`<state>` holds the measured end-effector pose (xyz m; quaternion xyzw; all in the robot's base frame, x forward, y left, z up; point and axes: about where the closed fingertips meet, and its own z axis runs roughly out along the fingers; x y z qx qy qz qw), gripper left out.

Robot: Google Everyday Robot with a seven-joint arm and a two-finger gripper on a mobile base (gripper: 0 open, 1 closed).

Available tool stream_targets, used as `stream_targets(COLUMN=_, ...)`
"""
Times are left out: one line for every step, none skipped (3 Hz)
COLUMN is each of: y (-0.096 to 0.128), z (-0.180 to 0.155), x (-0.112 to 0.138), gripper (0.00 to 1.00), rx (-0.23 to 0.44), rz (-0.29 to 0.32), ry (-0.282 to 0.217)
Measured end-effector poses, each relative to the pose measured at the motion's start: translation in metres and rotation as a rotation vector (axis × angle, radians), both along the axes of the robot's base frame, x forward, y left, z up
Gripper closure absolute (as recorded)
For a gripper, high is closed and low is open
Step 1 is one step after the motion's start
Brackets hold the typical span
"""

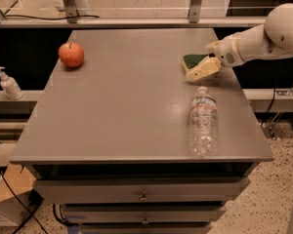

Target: Move sponge near apple

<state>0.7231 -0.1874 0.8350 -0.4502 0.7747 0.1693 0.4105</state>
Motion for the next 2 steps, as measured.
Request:
stream_targets(y=-0.0027, z=0.0045, x=-0.0019, gripper=0.4, rx=-0.03, rz=0.028, ry=-0.008)
stream_targets(y=-0.0031, z=0.0092, x=-0.0038, gripper=0.64, rx=-0.039, rz=0.053, ry=-0.016)
